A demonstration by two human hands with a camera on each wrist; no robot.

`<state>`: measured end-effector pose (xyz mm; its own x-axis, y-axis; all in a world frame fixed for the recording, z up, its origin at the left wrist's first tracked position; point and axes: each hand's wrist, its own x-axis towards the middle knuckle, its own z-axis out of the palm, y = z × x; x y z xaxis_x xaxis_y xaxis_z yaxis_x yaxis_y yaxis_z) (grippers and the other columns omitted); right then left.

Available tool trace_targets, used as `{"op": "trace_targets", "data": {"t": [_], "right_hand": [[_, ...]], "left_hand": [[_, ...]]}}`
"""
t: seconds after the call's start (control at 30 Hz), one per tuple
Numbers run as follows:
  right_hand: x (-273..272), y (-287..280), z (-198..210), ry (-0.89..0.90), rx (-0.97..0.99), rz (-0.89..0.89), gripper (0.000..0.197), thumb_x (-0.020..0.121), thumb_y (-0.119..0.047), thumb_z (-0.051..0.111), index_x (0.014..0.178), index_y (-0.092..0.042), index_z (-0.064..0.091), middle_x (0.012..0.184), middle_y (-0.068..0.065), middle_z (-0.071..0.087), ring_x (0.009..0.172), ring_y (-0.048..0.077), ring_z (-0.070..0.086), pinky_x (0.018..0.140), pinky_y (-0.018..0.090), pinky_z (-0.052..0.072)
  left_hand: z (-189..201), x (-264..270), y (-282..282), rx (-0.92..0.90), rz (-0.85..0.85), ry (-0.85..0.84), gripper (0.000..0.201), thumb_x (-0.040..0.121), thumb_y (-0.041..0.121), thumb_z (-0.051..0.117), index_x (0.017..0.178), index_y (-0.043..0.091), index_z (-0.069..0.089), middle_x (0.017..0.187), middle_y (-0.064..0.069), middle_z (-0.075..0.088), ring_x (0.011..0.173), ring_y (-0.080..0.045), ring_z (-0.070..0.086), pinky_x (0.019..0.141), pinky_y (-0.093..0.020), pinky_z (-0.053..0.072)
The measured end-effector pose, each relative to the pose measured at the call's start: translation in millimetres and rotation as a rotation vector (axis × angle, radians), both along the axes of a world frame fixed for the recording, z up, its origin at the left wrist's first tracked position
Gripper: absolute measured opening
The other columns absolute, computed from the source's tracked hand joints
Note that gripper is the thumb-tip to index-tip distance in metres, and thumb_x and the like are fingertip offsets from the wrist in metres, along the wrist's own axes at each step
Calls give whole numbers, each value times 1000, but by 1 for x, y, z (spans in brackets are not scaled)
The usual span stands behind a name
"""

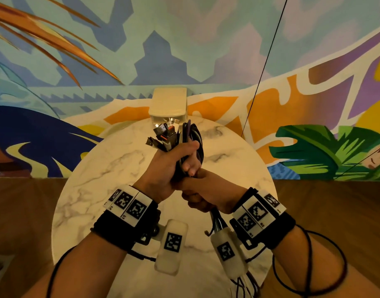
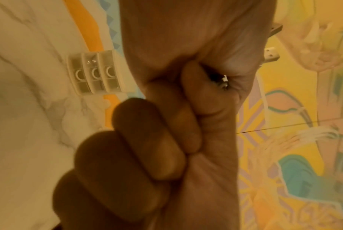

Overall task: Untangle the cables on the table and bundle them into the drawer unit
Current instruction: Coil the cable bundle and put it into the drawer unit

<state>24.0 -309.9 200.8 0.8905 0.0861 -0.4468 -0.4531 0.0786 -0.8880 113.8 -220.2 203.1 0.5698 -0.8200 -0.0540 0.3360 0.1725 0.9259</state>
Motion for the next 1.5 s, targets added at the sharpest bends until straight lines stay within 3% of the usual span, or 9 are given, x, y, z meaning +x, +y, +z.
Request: {"op": "trace_targets", "data": {"t": [0.27,0.6,0.7,0.87,1.0,1.13,1.27,1.4,1.5], "right_hand": [[-3,-27,-6,39,-465,153,41,89,-17,61,51,-16,44,46,0,40,38,13,31,43,23,29],[-16,-111,-56,34,-1090,-94,25,88,-23,62,65,-14,58,63,4,54,65,24,53,58,31,36],[-30,-93,-116,152,-1058,97,28,92,-29,56,66,-18,52,69,2,52,71,24,53,61,29,35],[-53,-74,-160,164,-1062,269,38,83,-43,65,112,-19,56,104,4,56,104,27,54,79,32,41],[-65,-68,-151,-180,-1065,-29,79,69,-52,74,136,-30,38,131,-1,45,118,21,43,96,35,40],[-73,-27,-148,-461,-1070,-430,70,77,-40,69,137,-21,38,135,3,45,125,18,40,105,33,34],[-50,10,-163,-372,-1004,-546,60,89,-34,55,141,-16,31,141,10,43,134,14,29,118,44,14],[-17,17,-141,-188,-773,-690,87,75,-57,13,131,3,42,129,23,51,125,36,45,115,46,22],[-10,9,-130,109,-810,-473,63,92,-47,27,132,1,39,122,23,55,115,37,50,95,40,35]], "left_hand": [[16,4,-3,-98,-25,114,32,86,18,50,58,13,35,34,5,26,27,-9,20,38,-20,27],[24,7,1,117,-31,-95,44,87,6,54,47,21,45,36,5,27,28,-11,17,41,-25,9],[-6,0,-3,199,-52,-18,45,88,3,55,49,18,40,38,1,26,30,-13,15,39,-21,12],[-37,2,-4,260,4,61,39,89,3,54,56,14,36,39,1,25,30,-13,14,39,-19,12],[-41,6,-13,238,231,97,40,89,5,56,54,17,41,41,1,28,29,-11,18,40,-21,10],[-41,9,-31,198,480,120,40,87,7,60,54,15,39,38,1,29,28,-12,18,39,-15,18],[-35,-2,-55,145,653,187,37,84,8,62,56,14,39,38,1,30,29,-12,20,38,-16,20],[-32,-25,-69,117,726,278,35,83,12,63,57,15,40,40,1,31,32,-14,22,37,-19,20],[-28,-27,-71,96,766,332,34,84,13,62,57,15,41,40,1,31,32,-14,21,37,-19,21]]}}
